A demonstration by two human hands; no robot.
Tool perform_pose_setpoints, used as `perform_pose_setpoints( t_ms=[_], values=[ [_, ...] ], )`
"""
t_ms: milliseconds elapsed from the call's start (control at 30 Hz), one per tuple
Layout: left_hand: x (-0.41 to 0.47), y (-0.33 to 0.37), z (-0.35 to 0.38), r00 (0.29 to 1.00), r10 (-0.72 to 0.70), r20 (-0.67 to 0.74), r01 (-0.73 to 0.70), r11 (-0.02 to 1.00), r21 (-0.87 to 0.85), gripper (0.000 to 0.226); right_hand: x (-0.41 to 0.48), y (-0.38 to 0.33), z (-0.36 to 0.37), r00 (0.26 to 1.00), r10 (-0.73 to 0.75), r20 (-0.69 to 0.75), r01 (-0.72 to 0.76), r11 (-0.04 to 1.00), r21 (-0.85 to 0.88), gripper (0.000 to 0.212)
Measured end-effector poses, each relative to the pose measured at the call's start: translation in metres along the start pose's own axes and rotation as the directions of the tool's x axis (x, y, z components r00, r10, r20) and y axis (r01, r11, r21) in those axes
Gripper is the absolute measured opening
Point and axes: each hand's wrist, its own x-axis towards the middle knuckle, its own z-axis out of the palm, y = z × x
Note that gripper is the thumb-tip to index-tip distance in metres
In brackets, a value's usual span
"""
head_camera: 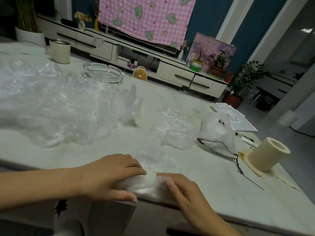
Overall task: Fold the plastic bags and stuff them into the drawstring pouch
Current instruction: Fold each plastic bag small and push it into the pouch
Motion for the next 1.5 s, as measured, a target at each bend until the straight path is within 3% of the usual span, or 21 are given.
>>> perform_pose_setpoints(
  t_ms=[100,167,300,400,500,600,700,767,833,900,933,1000,1033,1100,1167,1233,1300,1400,1500],
  values=[
    [-0.006,-0.003,0.004,0.994,-0.078,-0.082,0.068,0.992,-0.110,0.048,0.009,0.002,-0.008,0.984,0.136,-0.112,-0.123,0.986,0.116,0.046],
    [-0.006,-0.005,0.009,0.967,-0.205,-0.149,0.171,0.962,-0.214,0.038,0.017,0.002,-0.008,0.956,0.197,-0.219,-0.170,0.976,0.136,0.039],
    [0.013,-0.002,0.014,0.797,-0.593,-0.114,0.489,0.745,-0.454,0.058,0.032,0.002,-0.004,0.897,0.290,-0.333,-0.285,0.956,0.065,0.039],
    [0.032,-0.001,0.014,0.688,-0.722,-0.065,0.680,0.674,-0.287,0.055,0.042,0.000,0.002,0.889,0.331,-0.317,-0.389,0.911,-0.141,0.039],
    [0.039,-0.007,0.014,0.641,-0.766,-0.050,0.767,0.642,-0.001,0.046,0.045,0.000,0.005,0.904,0.293,-0.313,-0.411,0.798,-0.440,0.023],
    [0.034,-0.012,0.015,0.669,-0.742,-0.045,0.728,0.643,0.237,0.035,0.044,0.003,0.003,0.891,0.302,-0.338,-0.438,0.768,-0.468,0.012],
    [0.035,-0.012,0.019,0.701,-0.710,-0.065,0.681,0.641,0.354,0.033,0.040,0.011,-0.006,0.887,0.291,-0.359,-0.453,0.699,-0.553,0.020],
    [0.035,-0.017,0.021,0.788,-0.593,-0.164,0.607,0.706,0.365,0.029,0.036,0.017,-0.012,0.881,0.282,-0.380,-0.464,0.673,-0.576,0.022],
    [0.034,-0.019,0.018,0.849,-0.494,-0.189,0.528,0.777,0.342,0.039,0.032,0.022,-0.016,0.879,0.286,-0.382,-0.471,0.650,-0.596,0.021],
    [0.035,-0.019,0.017,0.828,-0.545,-0.134,0.560,0.788,0.256,0.040,0.029,0.029,-0.020,0.890,0.284,-0.357,-0.455,0.617,-0.642,0.020],
    [0.036,-0.023,0.019,0.766,-0.623,-0.158,0.641,0.759,0.116,0.037,0.029,0.032,-0.022,0.901,0.272,-0.339,-0.433,0.635,-0.640,0.019],
    [0.044,-0.025,0.008,0.601,-0.798,-0.036,0.745,0.577,-0.336,0.034,0.033,0.033,-0.032,0.918,0.251,-0.308,-0.380,0.778,-0.500,0.018],
    [0.051,-0.029,0.003,0.554,-0.832,-0.004,0.701,0.470,-0.536,0.034,0.038,0.030,-0.038,0.917,0.258,-0.305,-0.361,0.864,-0.352,0.016],
    [0.063,-0.033,-0.009,0.549,-0.835,0.032,0.564,0.341,-0.752,0.034,0.047,0.014,-0.050,0.913,0.304,-0.272,-0.312,0.950,0.015,0.015],
    [0.070,-0.032,-0.019,0.654,-0.745,0.129,0.537,0.338,-0.773,0.033,0.052,-0.003,-0.054,0.943,0.296,-0.152,-0.239,0.920,0.311,0.024],
    [0.074,-0.026,-0.028,0.749,-0.626,0.216,0.538,0.385,-0.750,0.032,0.057,-0.016,-0.053,0.965,0.261,0.031,-0.250,0.876,0.413,0.048],
    [0.076,-0.021,-0.034,0.791,-0.540,0.285,0.537,0.392,-0.747,0.030,0.061,-0.022,-0.050,0.942,0.251,0.223,-0.327,0.837,0.439,0.061],
    [0.079,-0.014,-0.038,0.807,-0.495,0.322,0.546,0.417,-0.727,0.029,0.064,-0.025,-0.047,0.877,0.244,0.415,-0.420,0.810,0.409,0.045],
    [0.077,-0.014,-0.042,0.771,-0.546,0.327,0.580,0.390,-0.715,0.027,0.057,-0.022,-0.043,0.867,0.229,0.442,-0.425,0.802,0.419,0.010]
  ],
)
